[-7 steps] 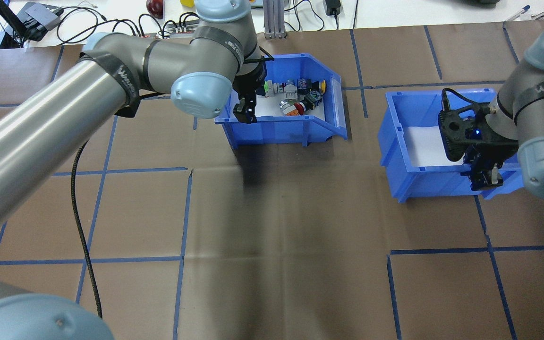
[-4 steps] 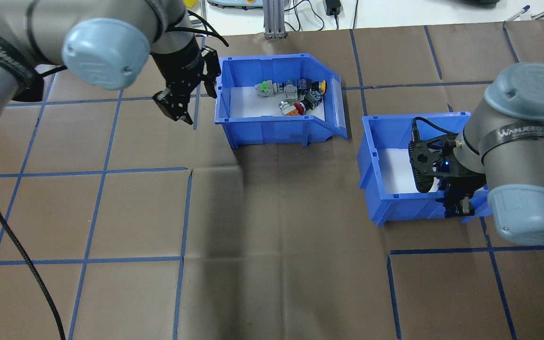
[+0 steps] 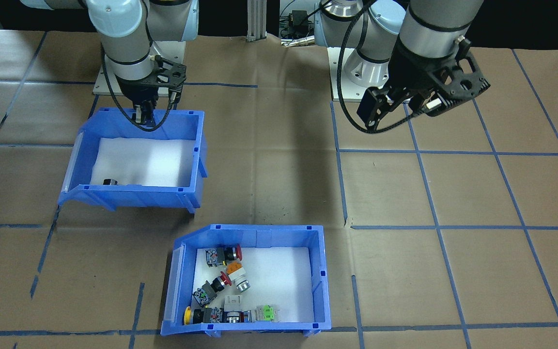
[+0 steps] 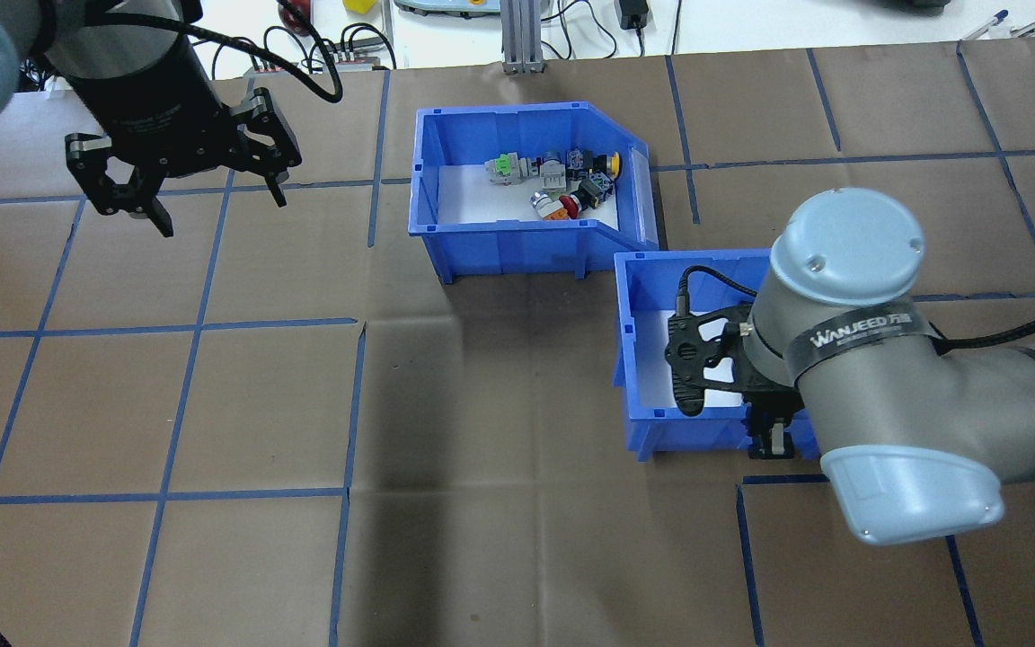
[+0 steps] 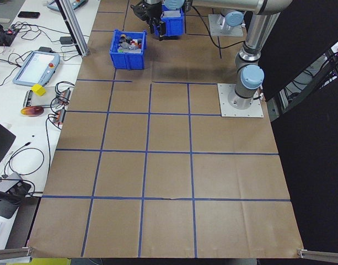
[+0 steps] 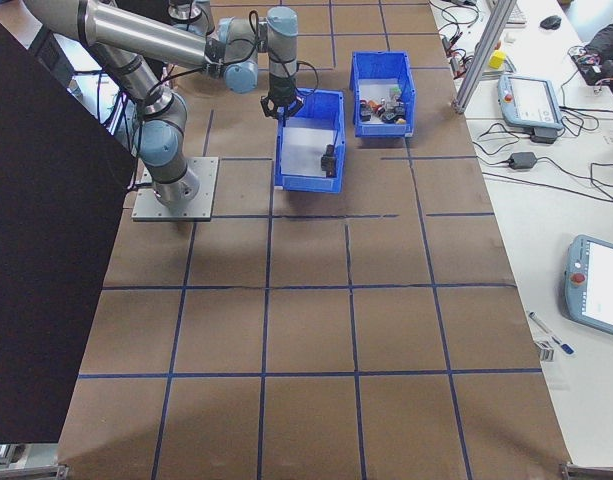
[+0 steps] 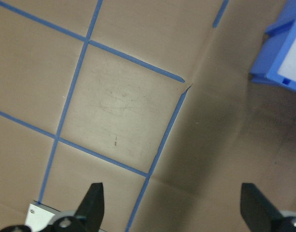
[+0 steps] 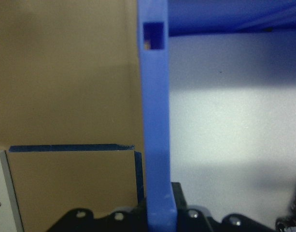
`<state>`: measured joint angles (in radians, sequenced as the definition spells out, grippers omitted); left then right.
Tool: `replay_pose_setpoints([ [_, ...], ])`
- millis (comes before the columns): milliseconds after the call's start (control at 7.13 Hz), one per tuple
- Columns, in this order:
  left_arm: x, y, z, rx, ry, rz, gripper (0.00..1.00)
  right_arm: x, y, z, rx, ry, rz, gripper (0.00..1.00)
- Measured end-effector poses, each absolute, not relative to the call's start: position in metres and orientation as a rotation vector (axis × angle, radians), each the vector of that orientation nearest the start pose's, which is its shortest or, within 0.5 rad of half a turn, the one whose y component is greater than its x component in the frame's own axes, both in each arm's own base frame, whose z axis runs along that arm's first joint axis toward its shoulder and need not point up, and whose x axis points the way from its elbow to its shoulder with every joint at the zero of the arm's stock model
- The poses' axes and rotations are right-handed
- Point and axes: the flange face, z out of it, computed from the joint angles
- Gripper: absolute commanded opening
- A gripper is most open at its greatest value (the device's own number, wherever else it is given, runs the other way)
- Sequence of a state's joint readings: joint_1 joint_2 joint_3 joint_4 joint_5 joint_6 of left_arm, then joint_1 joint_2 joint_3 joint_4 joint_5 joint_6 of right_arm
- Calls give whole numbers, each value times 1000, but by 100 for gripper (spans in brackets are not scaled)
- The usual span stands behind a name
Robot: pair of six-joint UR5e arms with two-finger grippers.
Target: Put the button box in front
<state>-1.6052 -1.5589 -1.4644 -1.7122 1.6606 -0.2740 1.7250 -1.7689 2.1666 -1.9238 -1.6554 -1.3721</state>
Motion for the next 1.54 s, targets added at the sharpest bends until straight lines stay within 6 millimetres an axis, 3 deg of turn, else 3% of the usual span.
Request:
replay_pose_setpoints([
  [280,-141,-447,548,80,3070,-9,100,238,-333,317,-2215,2328,69,6],
  [561,-137,-417,545,384,3085,-11,100,290,-317,312,-2239,2324,28,6],
  [841,-136,-398,526,282,3129,25,100,317,-308,308,-2247,2311,22,7],
  [981,-136,-394,523,189,3139,31,100,324,-305,306,-2254,2300,19,23],
  [1121,-136,-395,520,165,3139,40,100,327,-304,302,-2257,2293,25,99],
  [1542,-133,-401,515,284,3115,43,100,330,-306,304,-2256,2295,14,100],
])
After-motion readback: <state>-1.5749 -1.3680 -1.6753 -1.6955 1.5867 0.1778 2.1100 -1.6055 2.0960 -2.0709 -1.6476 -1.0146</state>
